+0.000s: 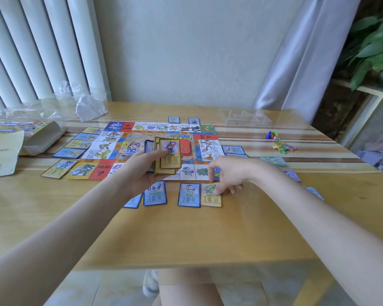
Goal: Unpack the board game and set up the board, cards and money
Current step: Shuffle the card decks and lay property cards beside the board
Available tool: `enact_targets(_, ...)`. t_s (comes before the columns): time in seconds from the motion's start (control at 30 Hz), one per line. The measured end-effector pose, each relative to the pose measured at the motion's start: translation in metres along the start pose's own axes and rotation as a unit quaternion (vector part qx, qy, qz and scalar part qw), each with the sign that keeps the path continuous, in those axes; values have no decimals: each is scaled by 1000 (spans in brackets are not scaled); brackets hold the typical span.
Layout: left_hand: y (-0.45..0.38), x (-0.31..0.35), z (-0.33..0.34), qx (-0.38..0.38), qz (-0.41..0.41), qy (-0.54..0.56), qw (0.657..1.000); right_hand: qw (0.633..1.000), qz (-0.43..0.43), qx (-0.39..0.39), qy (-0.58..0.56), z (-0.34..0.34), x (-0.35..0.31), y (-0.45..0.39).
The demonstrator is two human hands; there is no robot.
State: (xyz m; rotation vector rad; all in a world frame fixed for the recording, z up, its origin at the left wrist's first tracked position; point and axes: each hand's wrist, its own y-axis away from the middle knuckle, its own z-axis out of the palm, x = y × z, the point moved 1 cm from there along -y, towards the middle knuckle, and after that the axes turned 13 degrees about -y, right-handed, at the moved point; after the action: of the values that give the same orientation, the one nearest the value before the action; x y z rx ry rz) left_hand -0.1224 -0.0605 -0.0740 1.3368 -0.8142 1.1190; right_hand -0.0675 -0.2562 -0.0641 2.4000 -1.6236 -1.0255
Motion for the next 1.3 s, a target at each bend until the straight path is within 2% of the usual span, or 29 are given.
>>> enact_targets(0.1, -1, 0, -1, 1, -2, 5, 1000, 997, -9, 41, 66, -3, -5, 1)
enact_targets(0.23, -4, 0, -2, 6, -5, 13, 1000, 988, -101, 107, -41, -7, -14, 1)
enact_targets(0.4, -5, 2, -5, 12, 1, 1, 1000, 991, -135, 20, -16, 16, -19, 1)
enact_targets(0.67, -9, 6, -16, 27, 4, 15, 1000, 989, -146, -9, -18, 20, -24, -4)
enact_targets(0.77, -7, 4, -16, 23, 3, 15, 1000, 988, -154, 20, -7, 11, -29, -1)
enact_targets(0.87, -7, 5, -19, 29, 9, 15, 999, 973, -212, 77, -52, 6, -39, 0)
enact_targets(1.1, -7, 20, -36, 38, 39, 31, 998, 970, -234, 68, 3, 51, -62, -18)
enact_targets(1.3, -8, 20, -48, 48, 45, 36, 997, 968, -240, 72, 28, 62, -73, -26)
